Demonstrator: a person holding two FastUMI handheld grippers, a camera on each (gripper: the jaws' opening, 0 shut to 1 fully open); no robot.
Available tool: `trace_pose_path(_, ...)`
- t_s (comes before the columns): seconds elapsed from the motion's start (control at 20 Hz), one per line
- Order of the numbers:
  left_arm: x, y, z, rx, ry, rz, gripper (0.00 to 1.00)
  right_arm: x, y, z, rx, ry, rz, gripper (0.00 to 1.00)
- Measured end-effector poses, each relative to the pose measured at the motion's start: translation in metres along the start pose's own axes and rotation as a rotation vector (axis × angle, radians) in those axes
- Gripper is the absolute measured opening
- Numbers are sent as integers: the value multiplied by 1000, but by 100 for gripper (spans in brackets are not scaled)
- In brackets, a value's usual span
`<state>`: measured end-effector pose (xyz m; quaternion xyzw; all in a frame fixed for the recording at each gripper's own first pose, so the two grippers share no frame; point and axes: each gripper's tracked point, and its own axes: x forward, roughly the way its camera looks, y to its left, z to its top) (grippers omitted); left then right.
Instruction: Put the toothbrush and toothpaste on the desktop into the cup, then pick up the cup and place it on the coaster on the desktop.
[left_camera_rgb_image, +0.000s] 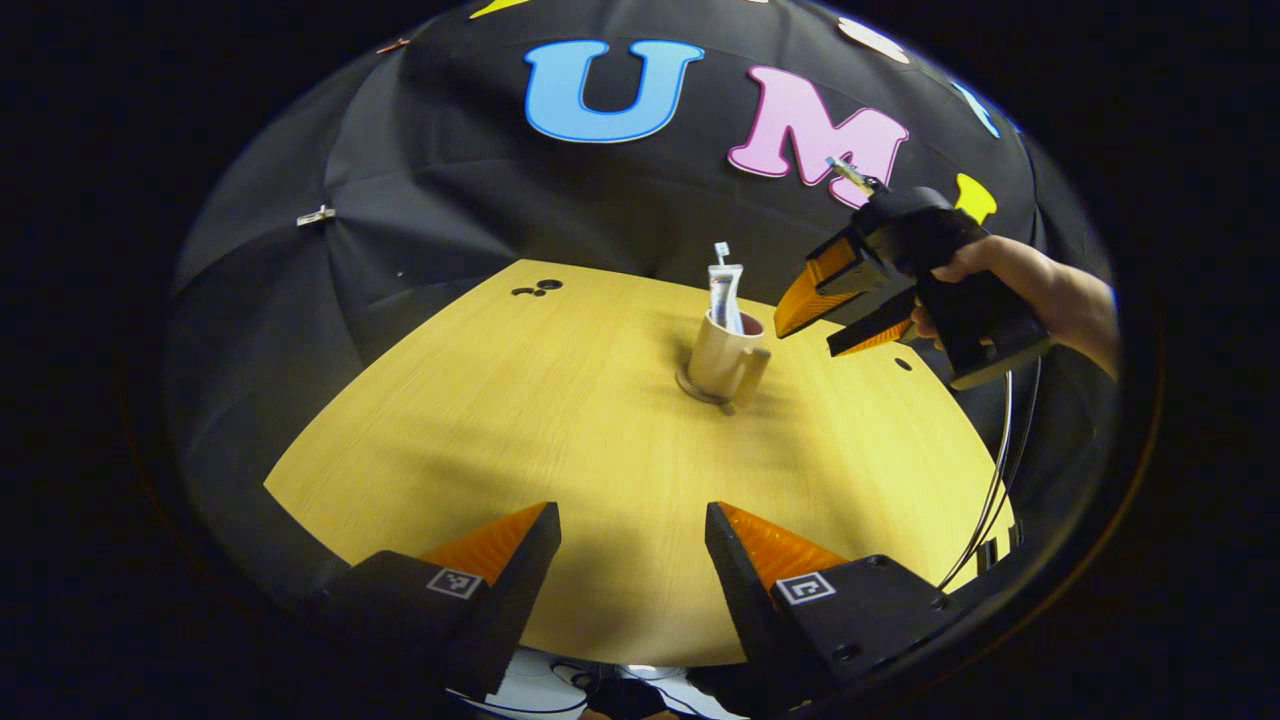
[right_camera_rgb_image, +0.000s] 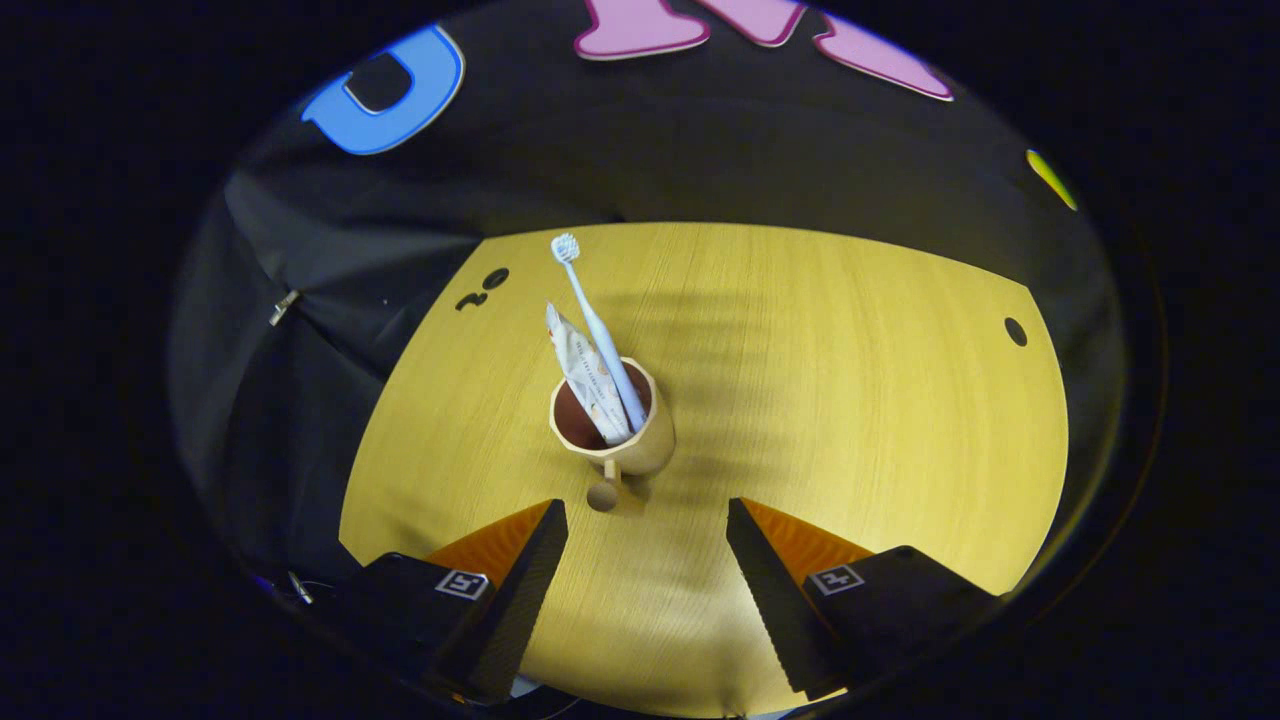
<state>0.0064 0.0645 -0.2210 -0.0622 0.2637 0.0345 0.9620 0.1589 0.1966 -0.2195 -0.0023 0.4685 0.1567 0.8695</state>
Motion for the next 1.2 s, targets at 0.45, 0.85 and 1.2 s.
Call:
trace_pose_path(0.45, -19, -54, 102, 5, -207, -58, 91, -144, -32, 19, 9, -407, 55, 98)
trace_pose_path(0.85, -49, -103, 173, 72, -394, -109, 90, -264, -66, 38, 4, -813, -24, 98)
trace_pose_path(1.2, -61, -137, 195, 123, -456, -120, 90, -313, -73, 2, -61, -897, -51, 98)
